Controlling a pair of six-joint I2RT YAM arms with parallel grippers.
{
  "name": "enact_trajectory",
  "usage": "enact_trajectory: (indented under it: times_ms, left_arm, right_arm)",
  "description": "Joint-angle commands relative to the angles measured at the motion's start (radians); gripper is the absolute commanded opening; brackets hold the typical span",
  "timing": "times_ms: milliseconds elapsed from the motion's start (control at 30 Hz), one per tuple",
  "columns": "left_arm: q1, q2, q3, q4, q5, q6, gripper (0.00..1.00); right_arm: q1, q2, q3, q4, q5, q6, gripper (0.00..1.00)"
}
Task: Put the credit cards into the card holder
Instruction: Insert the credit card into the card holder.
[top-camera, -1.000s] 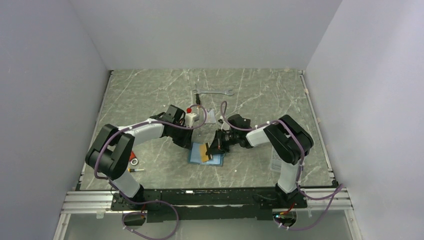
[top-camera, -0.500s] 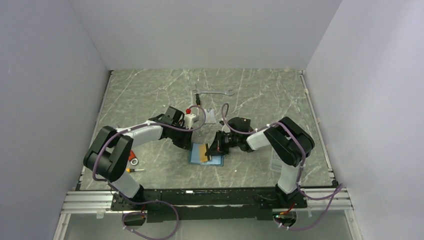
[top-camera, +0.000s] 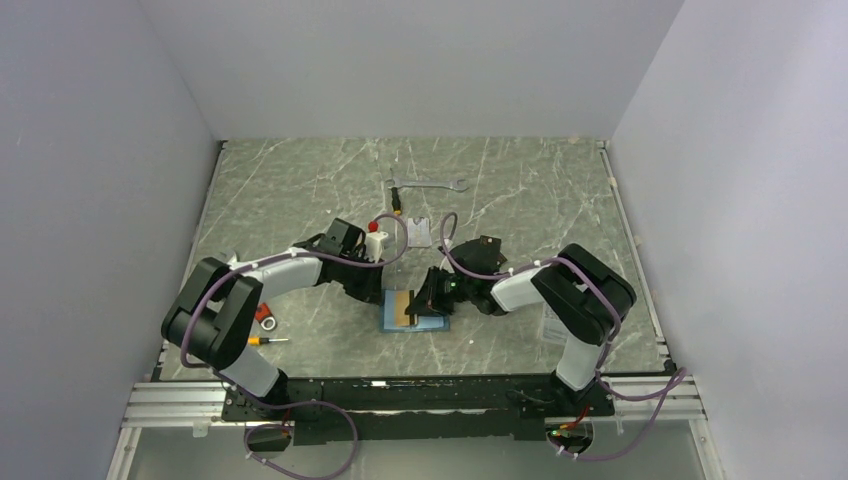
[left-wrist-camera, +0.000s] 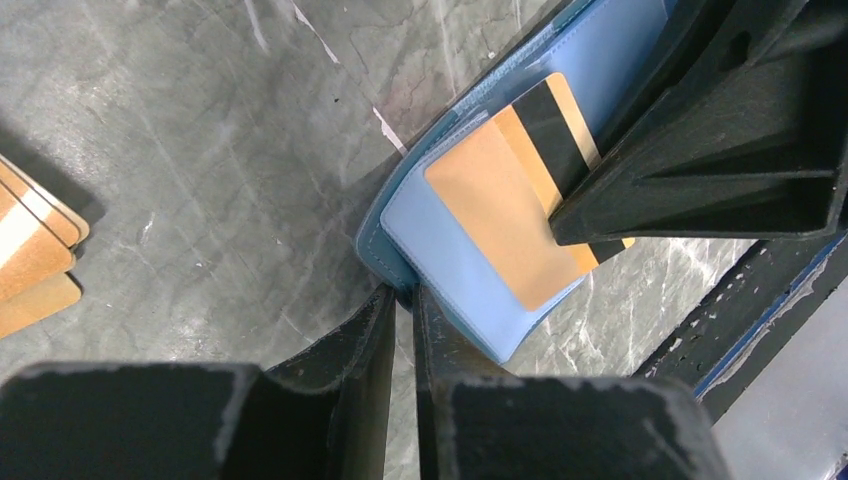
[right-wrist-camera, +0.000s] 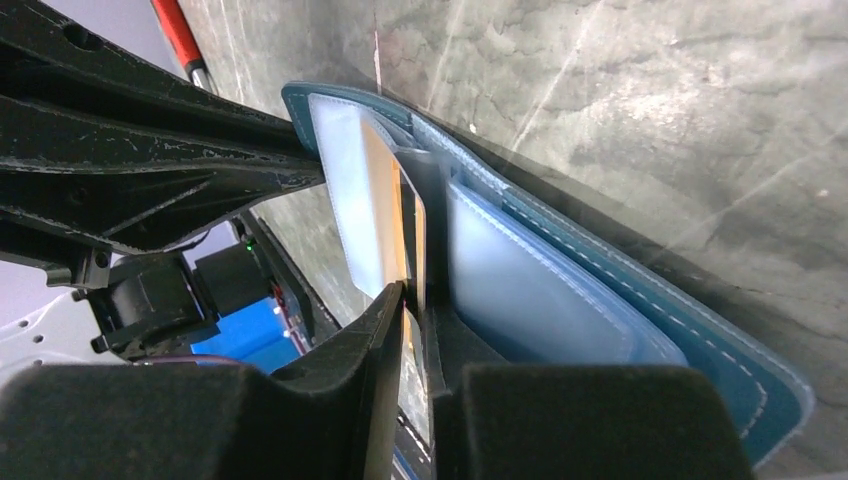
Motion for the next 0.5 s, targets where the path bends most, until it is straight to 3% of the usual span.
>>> enact_trajectory:
  times_ms: [0,67,167,267,467]
  left_arm:
    - [-0.014,-0.036,-0.023,0.022,0.094,-0.035,0.16]
    - [-0.015,-0.041,-0.022,0.024,0.083,-0.033,0.16]
    - [-0.002,-0.048,-0.018,0.020,0.058,-0.032,0.13]
    - [0.027,-0.054,-0.026,0.028,0.056,-0.035,0.11]
    - [0.043,-0.068,-0.031,0.028,0.045,-0.025,0.08]
  right_arm:
    - [0.030,0.024,0.013,-0.112,0.145,-0.017,0.20]
    - [0.032,0.022,0.044,-0.185,0.143,-0.044,0.27]
    - [0.037,-0.012,0.068,-0.288,0.168,-0.095,0.50]
    - [0.036,-0.047,0.080,-0.380,0.199,-0.130,0.68]
    - [0.038,-0.087,0.122,-0.533,0.248,-0.174,0.74]
